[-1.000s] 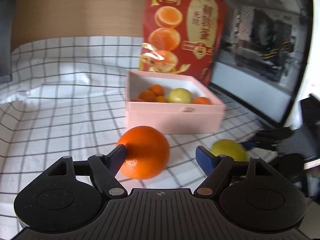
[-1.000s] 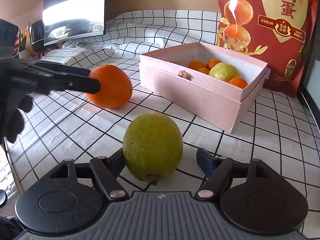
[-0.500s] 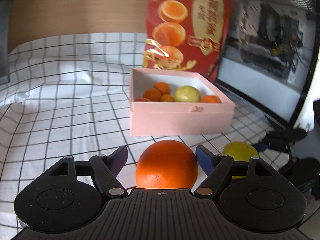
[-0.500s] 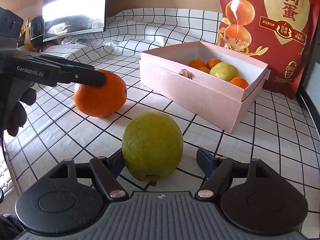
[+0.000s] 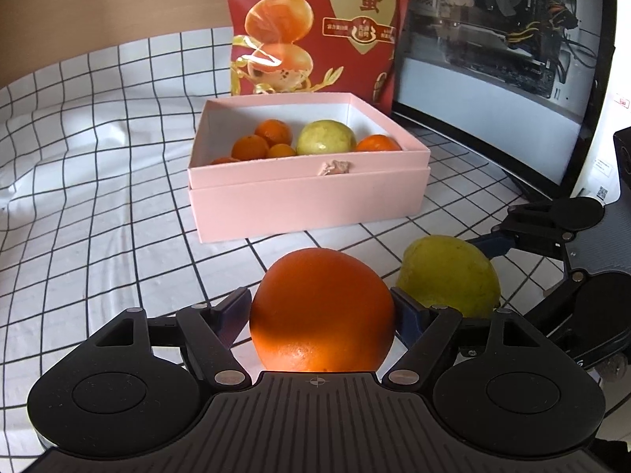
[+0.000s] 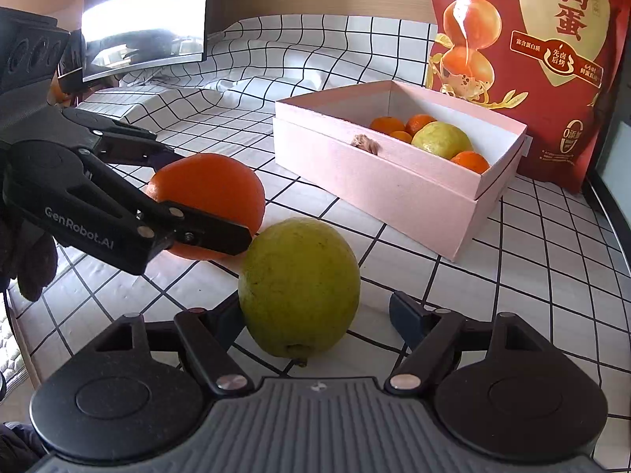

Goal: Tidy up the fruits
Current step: 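Grasp the large orange with the left tool while the right tool holds the pomelo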

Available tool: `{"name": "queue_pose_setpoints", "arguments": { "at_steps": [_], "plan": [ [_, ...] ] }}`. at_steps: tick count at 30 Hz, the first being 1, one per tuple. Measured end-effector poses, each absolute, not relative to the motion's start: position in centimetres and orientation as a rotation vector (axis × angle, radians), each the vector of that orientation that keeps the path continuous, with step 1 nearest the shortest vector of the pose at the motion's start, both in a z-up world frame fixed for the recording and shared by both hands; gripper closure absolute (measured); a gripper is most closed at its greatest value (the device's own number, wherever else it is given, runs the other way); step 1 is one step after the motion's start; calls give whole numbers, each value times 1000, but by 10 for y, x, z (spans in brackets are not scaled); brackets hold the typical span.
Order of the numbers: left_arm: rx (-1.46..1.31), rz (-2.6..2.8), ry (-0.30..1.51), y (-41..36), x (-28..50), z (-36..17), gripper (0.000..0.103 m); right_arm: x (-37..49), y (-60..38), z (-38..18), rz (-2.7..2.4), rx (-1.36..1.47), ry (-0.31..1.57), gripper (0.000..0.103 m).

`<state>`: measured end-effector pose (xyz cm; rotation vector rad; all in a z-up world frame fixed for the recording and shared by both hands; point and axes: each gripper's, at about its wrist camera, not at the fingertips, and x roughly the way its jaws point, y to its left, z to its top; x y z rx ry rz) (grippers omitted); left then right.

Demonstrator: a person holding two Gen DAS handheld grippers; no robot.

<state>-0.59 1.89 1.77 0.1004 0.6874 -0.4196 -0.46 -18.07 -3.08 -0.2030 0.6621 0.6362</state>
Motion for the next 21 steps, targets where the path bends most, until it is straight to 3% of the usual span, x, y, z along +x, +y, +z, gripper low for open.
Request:
{"name": "queue_pose_setpoints", "arguments": {
  "at_steps": [21],
  "plan": [
    [22,-413,740,20,0,6,25,-6,-178,-31,612,-218,651,24]
  ]
}}
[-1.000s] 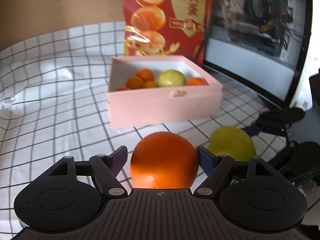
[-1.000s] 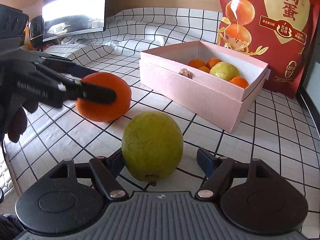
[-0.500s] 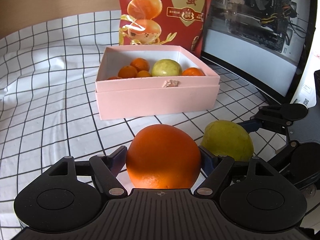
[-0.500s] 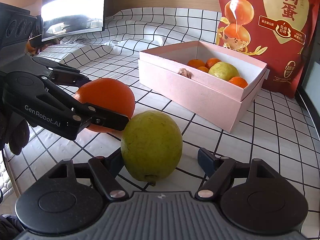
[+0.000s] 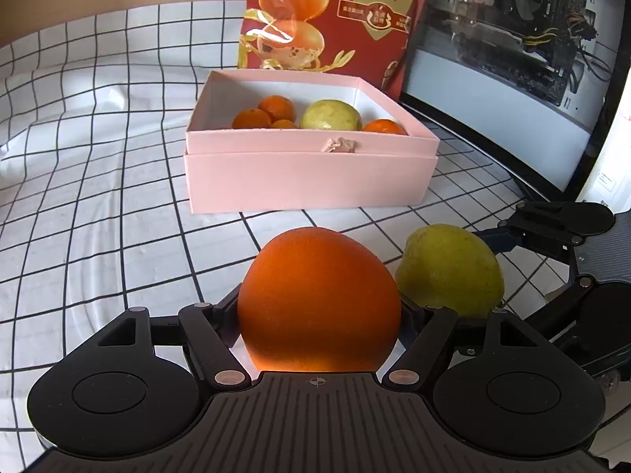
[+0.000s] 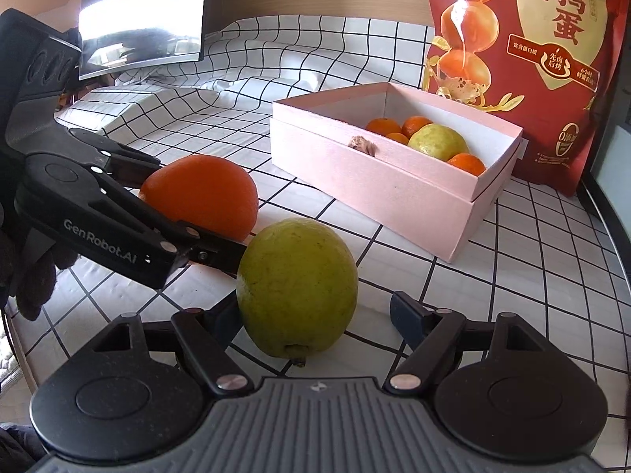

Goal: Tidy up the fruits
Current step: 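Grasp the large orange with the left tool while the right tool holds the pomelo, then carry the orange and pomelo into the pink box and open both tools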

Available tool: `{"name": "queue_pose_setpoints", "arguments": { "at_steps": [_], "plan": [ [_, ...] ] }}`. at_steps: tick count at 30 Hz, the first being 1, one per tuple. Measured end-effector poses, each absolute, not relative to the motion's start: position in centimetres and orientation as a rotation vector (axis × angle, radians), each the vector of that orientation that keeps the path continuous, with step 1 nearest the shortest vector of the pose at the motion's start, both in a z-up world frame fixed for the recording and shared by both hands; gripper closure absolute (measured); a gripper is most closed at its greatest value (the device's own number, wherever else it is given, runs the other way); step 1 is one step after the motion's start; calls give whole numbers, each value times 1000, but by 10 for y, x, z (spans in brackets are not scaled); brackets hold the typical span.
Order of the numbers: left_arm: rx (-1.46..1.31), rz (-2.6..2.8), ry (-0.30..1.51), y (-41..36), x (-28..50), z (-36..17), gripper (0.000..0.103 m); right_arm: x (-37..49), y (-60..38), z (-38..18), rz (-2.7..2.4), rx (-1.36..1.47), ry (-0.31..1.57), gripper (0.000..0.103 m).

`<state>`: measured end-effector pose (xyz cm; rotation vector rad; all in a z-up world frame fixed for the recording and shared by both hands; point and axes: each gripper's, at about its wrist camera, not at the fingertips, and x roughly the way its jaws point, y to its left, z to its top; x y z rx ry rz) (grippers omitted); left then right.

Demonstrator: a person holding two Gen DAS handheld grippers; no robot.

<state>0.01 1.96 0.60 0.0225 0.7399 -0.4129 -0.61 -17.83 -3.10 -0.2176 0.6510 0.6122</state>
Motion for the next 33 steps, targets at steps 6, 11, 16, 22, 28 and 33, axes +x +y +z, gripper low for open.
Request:
{"name": "queue_pose_setpoints", "arguments": {
  "at_steps": [6,11,16,22,28,33],
  "plan": [
    [11,-407,736,19,0,6,25,-6,-176,-31,612,-218,651,24],
    [-6,-421,719,21,-2,4,23,-8,-175,-30,654,-200,644,43],
    [-42,-423,743,24,-4,7,23,-15,-173,-29,645,-224,632,46],
    [-121,-416,762,32,0,9,25,-9,-186,-28,601,-185,662,46],
    [-99,-374,732,25,-6,9,26,-9,-193,-27,554,-183,668,46],
    [-129,-383,731,29,-3,8,26,-8,-196,-27,533,-179,664,46]
  ]
}}
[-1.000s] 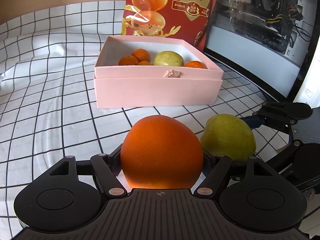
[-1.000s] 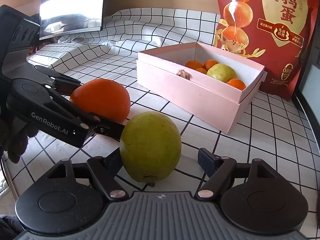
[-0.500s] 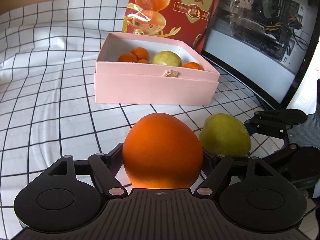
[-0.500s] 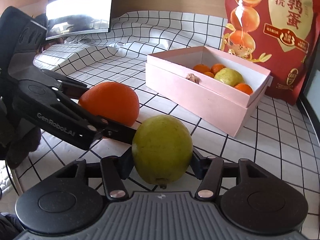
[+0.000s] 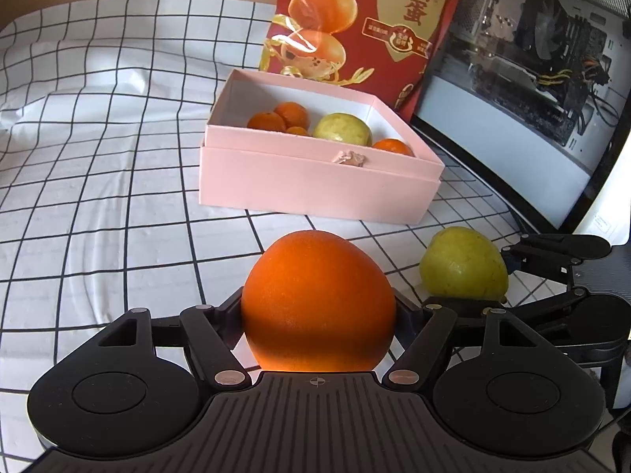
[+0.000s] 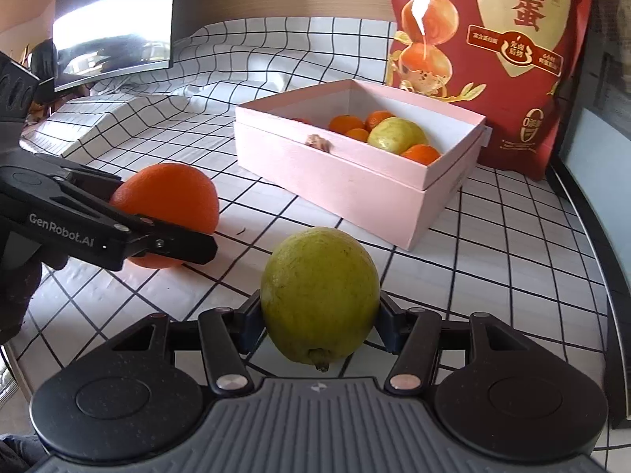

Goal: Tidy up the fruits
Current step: 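Carry the orange and pomelo into the pink box and open both tools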

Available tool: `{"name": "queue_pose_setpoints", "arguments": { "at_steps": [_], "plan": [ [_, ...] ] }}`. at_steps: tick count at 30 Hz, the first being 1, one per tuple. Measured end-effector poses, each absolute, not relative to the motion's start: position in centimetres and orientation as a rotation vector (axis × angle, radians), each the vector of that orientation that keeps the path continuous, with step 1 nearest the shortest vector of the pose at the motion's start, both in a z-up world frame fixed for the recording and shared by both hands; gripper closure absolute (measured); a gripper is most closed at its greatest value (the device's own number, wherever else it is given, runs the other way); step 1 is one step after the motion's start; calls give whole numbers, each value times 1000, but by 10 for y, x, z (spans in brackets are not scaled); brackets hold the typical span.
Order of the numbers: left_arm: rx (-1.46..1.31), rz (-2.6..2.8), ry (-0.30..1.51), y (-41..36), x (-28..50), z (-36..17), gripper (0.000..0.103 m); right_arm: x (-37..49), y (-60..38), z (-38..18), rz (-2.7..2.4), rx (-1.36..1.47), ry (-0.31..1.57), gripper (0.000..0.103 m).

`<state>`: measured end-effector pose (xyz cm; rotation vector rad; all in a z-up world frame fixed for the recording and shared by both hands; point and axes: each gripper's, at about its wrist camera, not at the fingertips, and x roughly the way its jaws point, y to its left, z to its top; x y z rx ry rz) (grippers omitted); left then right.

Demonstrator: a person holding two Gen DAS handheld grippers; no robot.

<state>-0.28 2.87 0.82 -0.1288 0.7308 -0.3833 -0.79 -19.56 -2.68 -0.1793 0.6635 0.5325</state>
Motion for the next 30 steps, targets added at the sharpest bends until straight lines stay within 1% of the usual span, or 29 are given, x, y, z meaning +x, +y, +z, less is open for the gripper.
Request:
{"name": "queue_pose_setpoints", "arguments": {
  "at_steps": [3,6,14,16,18,22,28,30],
  "plan": [
    [-165,-395,730,32,4,12,26,-4,-196,-23,534,-173,655,46],
    [-179,-398,688,34,11,30,26,1,-194,-11,540,-163,637,46],
    [-203,-369,490,34,55,102,26,38,-192,61,526,-112,545,46],
    [-200,-373,477,30,71,115,26,58,-191,77,494,-102,534,46],
    [-232,-383,505,28,94,122,26,80,-186,89,449,-109,532,46],
    [-235,-332,550,21,127,110,26,134,-177,94,359,-102,580,46],
    [-284,-336,696,26,148,58,26,197,-166,53,321,-79,766,46],
    [-228,-347,669,25,144,57,26,207,-158,37,311,-110,808,46]
  ]
}}
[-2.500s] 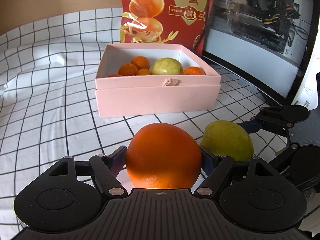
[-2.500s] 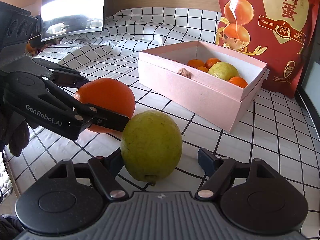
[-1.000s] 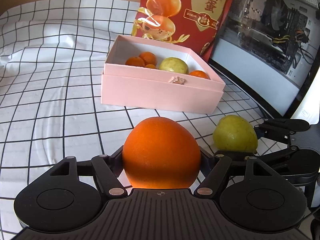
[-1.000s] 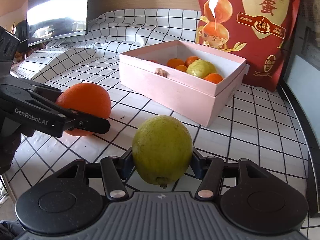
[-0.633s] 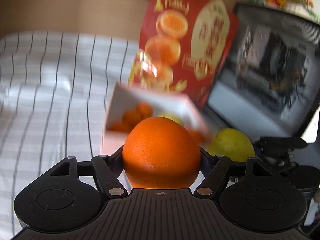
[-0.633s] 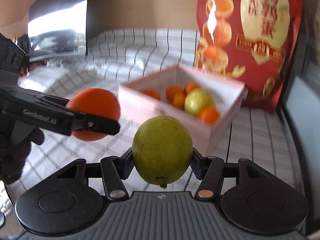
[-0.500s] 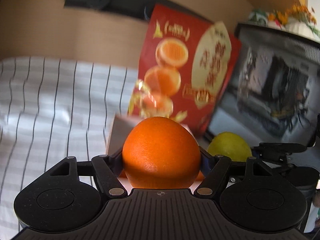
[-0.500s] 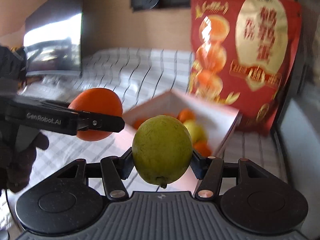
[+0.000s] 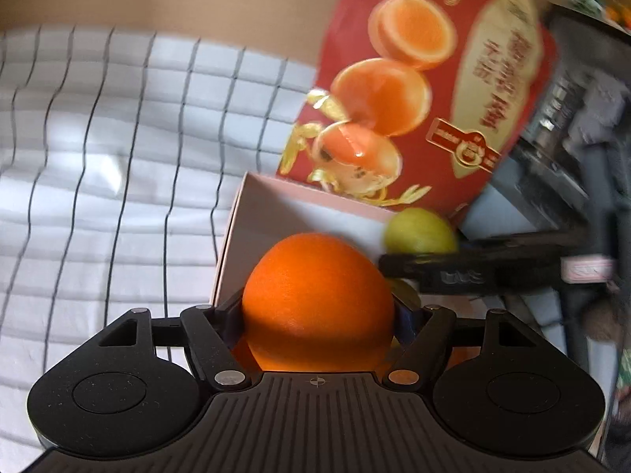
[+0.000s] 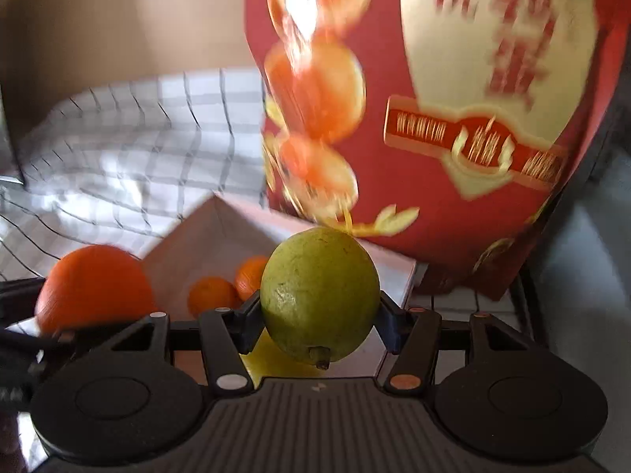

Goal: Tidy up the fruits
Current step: 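Carry the orange and pomelo into the pink box and open both tools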

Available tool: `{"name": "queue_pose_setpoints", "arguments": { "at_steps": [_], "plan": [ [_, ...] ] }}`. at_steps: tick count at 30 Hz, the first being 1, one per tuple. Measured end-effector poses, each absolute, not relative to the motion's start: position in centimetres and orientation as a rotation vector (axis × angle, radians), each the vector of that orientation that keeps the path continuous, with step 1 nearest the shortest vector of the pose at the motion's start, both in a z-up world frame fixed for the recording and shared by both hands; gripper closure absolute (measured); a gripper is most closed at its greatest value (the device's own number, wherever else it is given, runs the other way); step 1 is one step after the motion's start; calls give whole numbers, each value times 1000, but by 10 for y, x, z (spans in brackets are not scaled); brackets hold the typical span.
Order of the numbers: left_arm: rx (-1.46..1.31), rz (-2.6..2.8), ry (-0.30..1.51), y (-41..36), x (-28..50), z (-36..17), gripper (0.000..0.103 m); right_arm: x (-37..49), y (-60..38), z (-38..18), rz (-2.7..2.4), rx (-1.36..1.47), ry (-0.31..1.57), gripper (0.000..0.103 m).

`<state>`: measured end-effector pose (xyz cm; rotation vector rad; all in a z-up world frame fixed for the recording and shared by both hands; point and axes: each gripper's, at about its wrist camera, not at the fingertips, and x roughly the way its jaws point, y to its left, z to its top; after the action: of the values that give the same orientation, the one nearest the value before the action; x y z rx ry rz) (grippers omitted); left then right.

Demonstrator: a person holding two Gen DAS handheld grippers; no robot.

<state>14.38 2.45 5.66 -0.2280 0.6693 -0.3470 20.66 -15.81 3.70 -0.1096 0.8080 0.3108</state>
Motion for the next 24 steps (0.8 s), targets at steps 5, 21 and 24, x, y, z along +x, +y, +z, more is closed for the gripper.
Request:
{"name": "queue_pose_setpoints", "arguments": {
  "at_steps": [5,21,24],
  "plan": [
    [-168,-353,670,19,139,54,26,221,-152,26,312,-83,829,46],
    [-40,-356,644,-21,151,49,36,145,-211,38,375,22,684,39],
    [-41,-333,618,-27,160,53,61,127,-216,32,394,4,688,39]
  ]
}}
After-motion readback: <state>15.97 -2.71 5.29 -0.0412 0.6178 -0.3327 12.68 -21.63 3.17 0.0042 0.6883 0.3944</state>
